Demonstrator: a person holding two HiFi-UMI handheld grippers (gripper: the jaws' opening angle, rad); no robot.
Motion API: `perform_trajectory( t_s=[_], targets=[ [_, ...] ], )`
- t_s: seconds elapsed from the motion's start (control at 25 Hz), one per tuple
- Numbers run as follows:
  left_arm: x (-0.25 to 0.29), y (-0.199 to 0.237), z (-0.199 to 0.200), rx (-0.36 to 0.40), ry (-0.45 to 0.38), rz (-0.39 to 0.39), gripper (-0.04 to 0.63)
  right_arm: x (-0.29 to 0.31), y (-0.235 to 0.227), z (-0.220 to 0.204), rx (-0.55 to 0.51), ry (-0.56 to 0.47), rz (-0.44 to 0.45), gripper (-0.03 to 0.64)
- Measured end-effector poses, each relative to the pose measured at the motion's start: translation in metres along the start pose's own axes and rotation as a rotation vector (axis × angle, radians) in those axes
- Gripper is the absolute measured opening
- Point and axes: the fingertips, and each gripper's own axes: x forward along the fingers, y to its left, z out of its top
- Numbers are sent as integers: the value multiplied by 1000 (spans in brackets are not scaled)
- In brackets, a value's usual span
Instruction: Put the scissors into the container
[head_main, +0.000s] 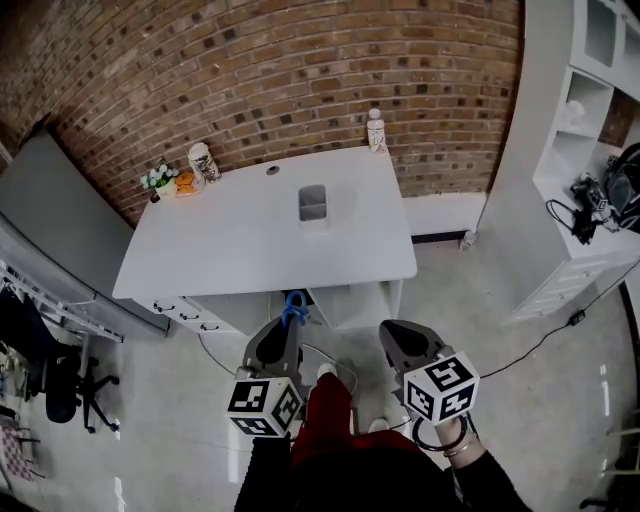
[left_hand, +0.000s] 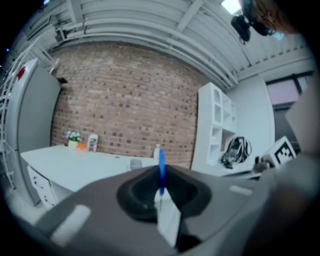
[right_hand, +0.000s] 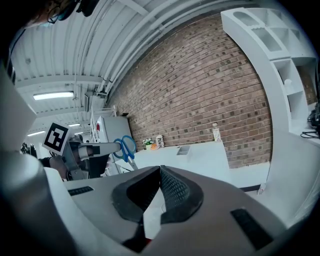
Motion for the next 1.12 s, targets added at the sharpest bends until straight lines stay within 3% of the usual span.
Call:
perform_trajectory(
  t_s=[0.44,1.12],
  targets=[
    [58,35,-6,-49,8,-11,29,49,-28,14,-35,31,-24,9],
    [197,129,9,-109,55,-101,29,205,-68,52,-7,90,-73,9]
  ],
)
